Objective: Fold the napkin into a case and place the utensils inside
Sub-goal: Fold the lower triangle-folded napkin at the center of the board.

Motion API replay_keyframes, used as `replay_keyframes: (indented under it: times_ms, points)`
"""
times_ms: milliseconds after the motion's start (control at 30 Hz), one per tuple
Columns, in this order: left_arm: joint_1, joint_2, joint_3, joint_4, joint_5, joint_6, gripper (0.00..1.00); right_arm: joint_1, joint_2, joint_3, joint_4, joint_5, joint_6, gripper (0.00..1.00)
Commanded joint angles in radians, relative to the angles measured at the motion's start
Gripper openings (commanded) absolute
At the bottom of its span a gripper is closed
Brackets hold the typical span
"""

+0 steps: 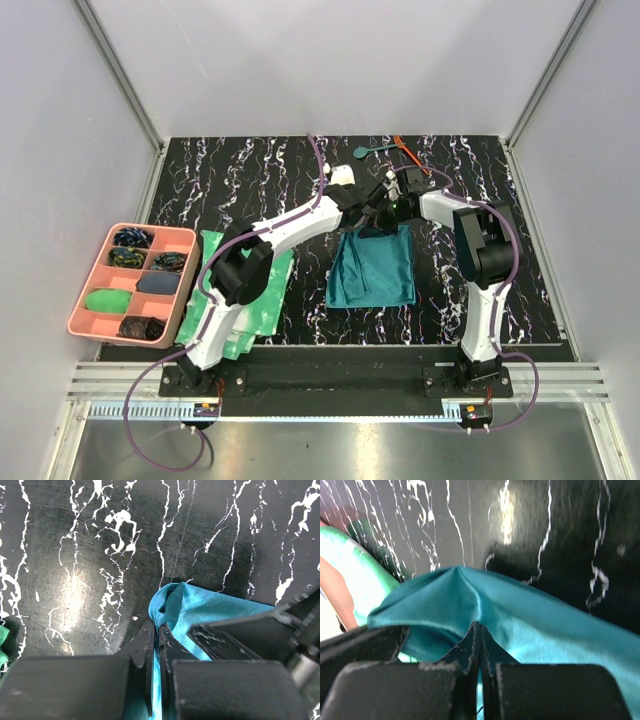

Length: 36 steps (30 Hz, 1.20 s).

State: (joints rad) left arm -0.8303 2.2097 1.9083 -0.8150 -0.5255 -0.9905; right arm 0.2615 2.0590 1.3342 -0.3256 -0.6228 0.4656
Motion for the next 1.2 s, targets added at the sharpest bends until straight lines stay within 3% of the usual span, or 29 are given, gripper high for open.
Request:
replay_keyframes:
  times_ms: [0, 433, 733, 1167]
  points:
    - [0.000, -0.021, -0.002, 0.054, 0.013, 0.009, 0.00, -0.001, 0.036, 0.059, 0.053, -0.043, -0.019, 0.00]
    - [0.000, -0.042, -0.094, 0.252, 0.148, 0.038, 0.00, 0.001, 0.136, 0.083, 0.068, -0.084, -0.027, 0.00]
    - [0.002, -0.061, -0.207, 0.529, 0.262, 0.107, 0.00, -0.001, 0.148, 0.076, 0.066, -0.141, -0.033, 0.00]
    - [0.025, -0.097, -0.302, 0.605, 0.254, 0.069, 0.00, -0.007, 0.070, 0.118, -0.081, -0.038, -0.074, 0.00]
